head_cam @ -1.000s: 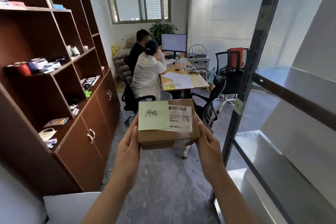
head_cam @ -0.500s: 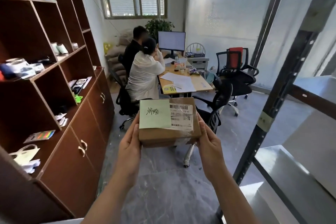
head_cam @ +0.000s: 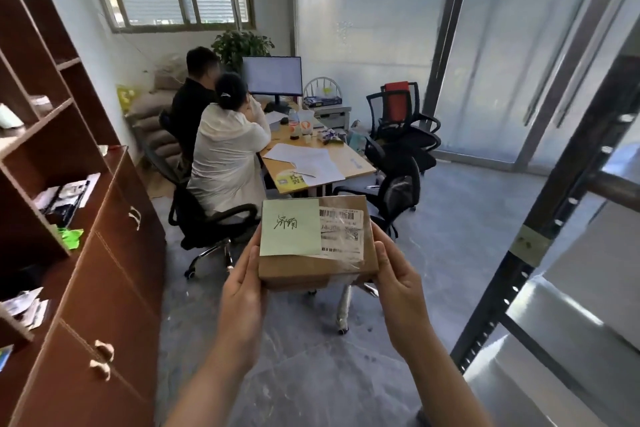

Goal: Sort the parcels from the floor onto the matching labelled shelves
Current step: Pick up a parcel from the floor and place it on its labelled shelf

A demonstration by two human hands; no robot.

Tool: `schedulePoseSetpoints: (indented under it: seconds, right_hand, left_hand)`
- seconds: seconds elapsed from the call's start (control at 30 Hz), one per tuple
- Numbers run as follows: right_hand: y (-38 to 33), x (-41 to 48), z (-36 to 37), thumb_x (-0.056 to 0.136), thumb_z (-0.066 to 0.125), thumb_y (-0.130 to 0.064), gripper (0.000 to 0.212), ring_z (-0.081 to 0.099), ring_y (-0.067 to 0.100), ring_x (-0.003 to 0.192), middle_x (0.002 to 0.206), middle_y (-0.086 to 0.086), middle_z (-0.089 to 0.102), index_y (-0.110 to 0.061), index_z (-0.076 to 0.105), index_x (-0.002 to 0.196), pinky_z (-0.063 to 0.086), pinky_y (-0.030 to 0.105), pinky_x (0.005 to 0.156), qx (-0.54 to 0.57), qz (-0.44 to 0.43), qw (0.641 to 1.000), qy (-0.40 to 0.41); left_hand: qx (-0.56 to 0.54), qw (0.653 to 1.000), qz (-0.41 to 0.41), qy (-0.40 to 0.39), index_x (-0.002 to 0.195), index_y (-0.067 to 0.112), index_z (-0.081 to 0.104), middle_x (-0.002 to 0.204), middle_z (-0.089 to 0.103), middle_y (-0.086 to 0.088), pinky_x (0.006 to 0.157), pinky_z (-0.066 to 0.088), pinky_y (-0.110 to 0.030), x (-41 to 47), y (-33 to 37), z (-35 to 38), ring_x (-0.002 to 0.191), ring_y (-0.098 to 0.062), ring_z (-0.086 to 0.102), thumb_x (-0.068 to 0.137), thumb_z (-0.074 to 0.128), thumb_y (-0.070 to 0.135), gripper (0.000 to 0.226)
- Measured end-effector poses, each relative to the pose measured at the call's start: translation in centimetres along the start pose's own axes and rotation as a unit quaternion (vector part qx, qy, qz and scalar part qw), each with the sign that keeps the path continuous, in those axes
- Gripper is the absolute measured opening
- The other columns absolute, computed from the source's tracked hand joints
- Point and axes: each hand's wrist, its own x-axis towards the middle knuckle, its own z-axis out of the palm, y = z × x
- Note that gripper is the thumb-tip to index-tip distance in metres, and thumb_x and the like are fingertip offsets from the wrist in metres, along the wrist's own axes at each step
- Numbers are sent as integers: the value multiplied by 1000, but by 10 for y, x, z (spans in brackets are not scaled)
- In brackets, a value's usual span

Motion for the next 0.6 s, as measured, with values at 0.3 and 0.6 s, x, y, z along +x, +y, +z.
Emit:
schedulePoseSetpoints:
  seconds: [0.3, 0.6]
  right_hand:
    - [9, 25, -55, 106, 39, -16, 35, 64, -1, 112, 120, -15, 69, -28, 55, 135, 54, 14, 83, -89, 6, 992, 86]
    - [13, 38, -148, 104, 41, -26, 32, 59, -13, 113, 118, -32, 64, -34, 53, 132, 52, 11, 88, -148, 20, 972, 183]
  left_hand:
    - [-63, 988, -75, -116, 129, 26, 65, 123, 75, 8, 91, 54, -20, 55, -52, 52, 118, -4, 66, 107, 35, 26, 37]
    - [-18, 957, -118, -263, 140, 17, 58, 131, 71, -7, 97, 47, -38, 89, -98, 155, 119, -21, 65, 107, 34, 35, 46]
